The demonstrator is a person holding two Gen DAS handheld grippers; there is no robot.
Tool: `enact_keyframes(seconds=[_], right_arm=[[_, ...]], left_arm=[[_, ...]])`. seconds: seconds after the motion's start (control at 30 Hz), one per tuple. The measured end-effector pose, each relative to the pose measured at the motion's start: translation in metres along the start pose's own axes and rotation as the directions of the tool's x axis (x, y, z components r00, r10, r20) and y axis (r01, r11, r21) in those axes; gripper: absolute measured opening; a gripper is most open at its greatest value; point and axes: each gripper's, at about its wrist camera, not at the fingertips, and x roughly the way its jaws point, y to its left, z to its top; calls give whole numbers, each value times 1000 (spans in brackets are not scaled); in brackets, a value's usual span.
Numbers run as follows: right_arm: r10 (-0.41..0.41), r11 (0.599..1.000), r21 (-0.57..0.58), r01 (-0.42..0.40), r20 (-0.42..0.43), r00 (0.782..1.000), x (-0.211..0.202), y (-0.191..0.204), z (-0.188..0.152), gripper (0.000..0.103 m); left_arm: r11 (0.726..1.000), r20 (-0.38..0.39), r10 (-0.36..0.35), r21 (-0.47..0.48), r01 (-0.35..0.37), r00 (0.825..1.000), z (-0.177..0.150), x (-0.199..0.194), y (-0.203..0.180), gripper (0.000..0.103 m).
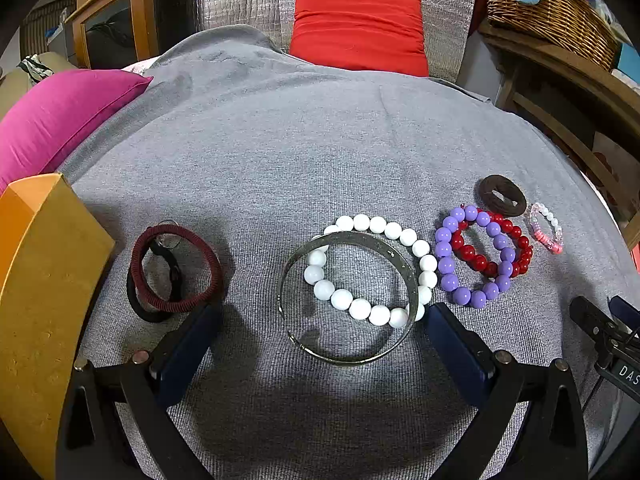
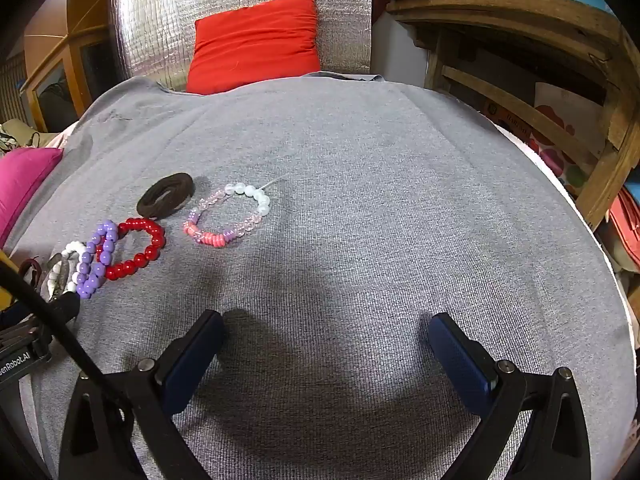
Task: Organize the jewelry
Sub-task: 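Raise both tools and bring them over the row of bracelets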
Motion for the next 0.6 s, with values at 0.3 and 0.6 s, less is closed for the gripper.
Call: enact_keyframes(seconds=[0.3,0.6], right_arm=[[-28,999,31,29,-21,999,-12,4,-10,103],[15,999,-36,-19,-120,993,-50,-13,9,103]], left_arm=[[997,-27,46,-61,-48,999,-1,-4,-6,103],[998,51,43,-46,-40,998,7,-97,-3,103]])
